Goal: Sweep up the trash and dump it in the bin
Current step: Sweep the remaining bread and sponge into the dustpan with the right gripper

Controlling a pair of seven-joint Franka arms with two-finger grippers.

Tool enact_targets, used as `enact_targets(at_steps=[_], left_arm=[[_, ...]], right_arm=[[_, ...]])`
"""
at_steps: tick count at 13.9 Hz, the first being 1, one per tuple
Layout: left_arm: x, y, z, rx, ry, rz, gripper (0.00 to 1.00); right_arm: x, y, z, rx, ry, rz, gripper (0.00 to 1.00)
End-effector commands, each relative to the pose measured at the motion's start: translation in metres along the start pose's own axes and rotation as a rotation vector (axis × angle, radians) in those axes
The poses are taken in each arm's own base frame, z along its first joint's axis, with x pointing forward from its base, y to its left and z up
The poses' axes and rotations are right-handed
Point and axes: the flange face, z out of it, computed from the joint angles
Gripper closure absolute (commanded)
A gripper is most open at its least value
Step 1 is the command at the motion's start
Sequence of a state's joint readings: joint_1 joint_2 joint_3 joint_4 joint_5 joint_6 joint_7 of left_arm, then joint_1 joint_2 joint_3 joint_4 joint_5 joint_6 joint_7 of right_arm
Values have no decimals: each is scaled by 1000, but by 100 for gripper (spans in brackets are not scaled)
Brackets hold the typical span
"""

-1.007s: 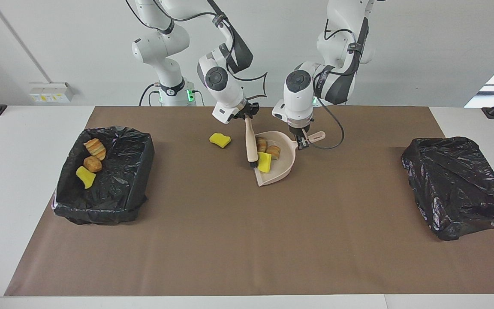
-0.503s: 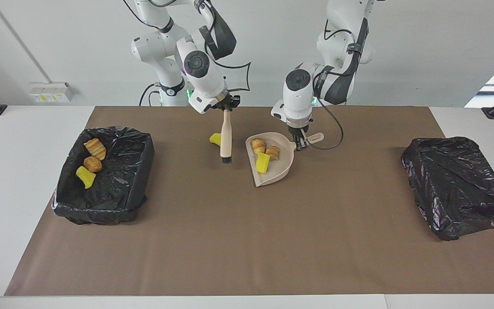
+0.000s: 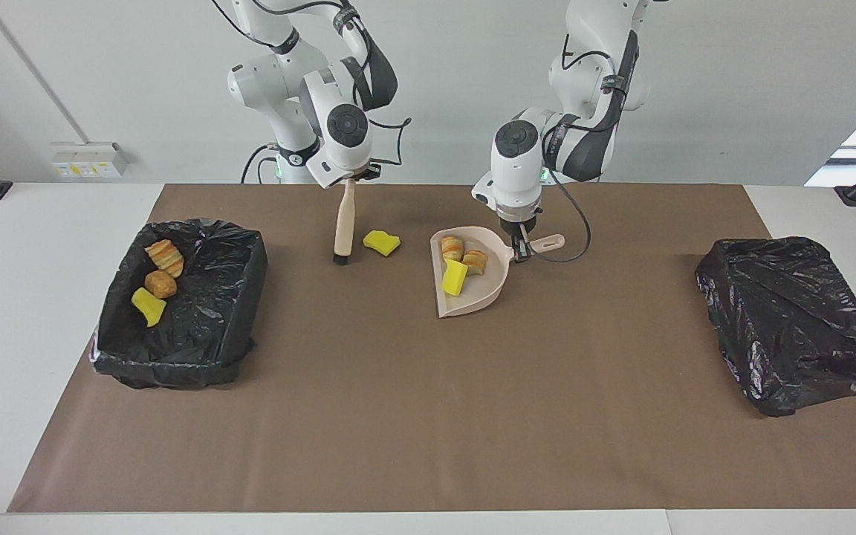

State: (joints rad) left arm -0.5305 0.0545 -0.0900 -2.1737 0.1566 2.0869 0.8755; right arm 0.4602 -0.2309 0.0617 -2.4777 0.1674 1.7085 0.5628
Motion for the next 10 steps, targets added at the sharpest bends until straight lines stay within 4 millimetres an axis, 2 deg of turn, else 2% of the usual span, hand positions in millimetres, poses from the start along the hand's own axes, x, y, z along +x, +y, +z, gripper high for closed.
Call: enact_targets(at_steps=[1,5,7,9,10], left_arm=[[-8,6,5,15,-17,45,100],[-12,13,9,15,-25,53,100],[-14,13,10,14,-26,50,100],[-14,12,11,12,-27,49,100],[-14,12,11,13,-26,49,100]], right_arm=[[-1,-5,5,83,28,-20,100],[-7,-52,-2,341,49,-53,100],[-6,-83,1,442,58,-53,100],[-11,-120,-10,575,69,-37,100],[-10,-131,-22,618,61,-28,100]])
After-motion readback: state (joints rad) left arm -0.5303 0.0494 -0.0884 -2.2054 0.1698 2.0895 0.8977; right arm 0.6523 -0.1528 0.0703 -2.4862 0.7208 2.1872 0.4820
